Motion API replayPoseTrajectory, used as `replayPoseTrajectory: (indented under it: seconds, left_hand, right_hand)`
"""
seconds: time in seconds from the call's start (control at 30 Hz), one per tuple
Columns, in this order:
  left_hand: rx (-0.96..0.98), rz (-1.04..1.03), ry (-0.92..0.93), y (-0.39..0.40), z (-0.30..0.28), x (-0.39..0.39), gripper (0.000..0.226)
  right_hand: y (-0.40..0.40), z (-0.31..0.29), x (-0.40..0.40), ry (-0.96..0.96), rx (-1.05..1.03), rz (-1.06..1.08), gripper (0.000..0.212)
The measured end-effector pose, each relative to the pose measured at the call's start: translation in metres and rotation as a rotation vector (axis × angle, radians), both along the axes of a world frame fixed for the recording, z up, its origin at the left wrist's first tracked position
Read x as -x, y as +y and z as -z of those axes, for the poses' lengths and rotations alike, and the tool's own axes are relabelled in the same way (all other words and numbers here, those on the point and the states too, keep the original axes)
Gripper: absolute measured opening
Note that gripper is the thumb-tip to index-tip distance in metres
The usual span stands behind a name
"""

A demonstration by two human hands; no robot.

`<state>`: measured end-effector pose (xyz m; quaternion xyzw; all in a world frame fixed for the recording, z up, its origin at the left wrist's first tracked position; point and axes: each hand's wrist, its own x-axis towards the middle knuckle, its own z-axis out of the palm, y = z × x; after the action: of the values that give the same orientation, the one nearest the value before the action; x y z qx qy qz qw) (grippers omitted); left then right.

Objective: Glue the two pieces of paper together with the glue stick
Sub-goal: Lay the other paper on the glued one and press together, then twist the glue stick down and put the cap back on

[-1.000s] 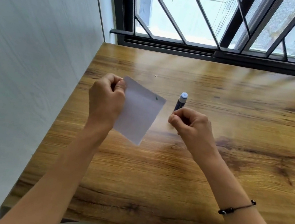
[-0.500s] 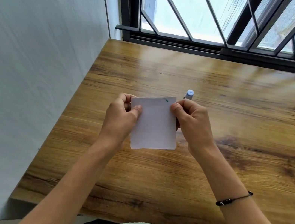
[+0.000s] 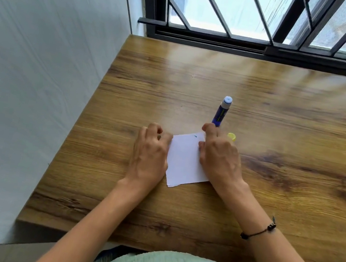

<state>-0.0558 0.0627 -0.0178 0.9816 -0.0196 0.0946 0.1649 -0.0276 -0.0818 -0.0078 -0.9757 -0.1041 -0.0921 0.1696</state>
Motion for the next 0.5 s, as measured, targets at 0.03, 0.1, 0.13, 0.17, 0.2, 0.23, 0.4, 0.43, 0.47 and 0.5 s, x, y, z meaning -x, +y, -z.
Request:
replayPoseTrajectory:
  seconds: [0.03, 0.1, 0.13, 0.17, 0.2, 0.23, 0.4, 0.43, 0.47, 0.5]
  left_hand:
    - [-0.061, 0.025, -0.028, 0.0, 0.001, 0.003, 0.023]
    - [-0.133, 0.101, -0.022, 0.001, 0.002, 0.007, 0.028]
    - [-0.149, 0.139, 0.037, 0.002, 0.002, 0.008, 0.037]
    - [-0.162, 0.171, 0.119, 0.003, 0.003, 0.01, 0.046]
    - [-0.172, 0.195, 0.197, 0.006, 0.004, 0.012, 0.052]
    - [-0.179, 0.219, 0.269, 0.009, 0.005, 0.012, 0.056]
    - [-0.197, 0.308, 0.536, 0.021, -0.005, 0.006, 0.068]
    - [-0.214, 0.321, 0.559, 0.023, -0.008, 0.004, 0.069]
    - [-0.224, 0.327, 0.579, 0.024, -0.009, 0.004, 0.071]
    - [-0.225, 0.331, 0.596, 0.026, -0.011, 0.004, 0.073]
  right_hand:
    - [0.001, 0.0, 0.003, -0.016, 0.087, -0.012, 0.026]
    - [0.005, 0.001, 0.011, -0.06, 0.144, -0.074, 0.028]
    - [0.009, 0.003, 0.017, -0.075, 0.116, -0.126, 0.032]
    - [0.014, 0.006, 0.023, -0.057, 0.084, -0.192, 0.037]
    - [0.018, 0.009, 0.029, 0.009, 0.058, -0.258, 0.043]
    - [0.022, 0.012, 0.034, 0.087, 0.042, -0.308, 0.048]
    - [0.016, 0.028, 0.032, 0.201, 0.199, -0.318, 0.06]
    - [0.013, 0.03, 0.031, 0.205, 0.225, -0.299, 0.063]
    - [0.012, 0.031, 0.03, 0.213, 0.237, -0.275, 0.067]
    - [0.011, 0.032, 0.031, 0.223, 0.24, -0.243, 0.07]
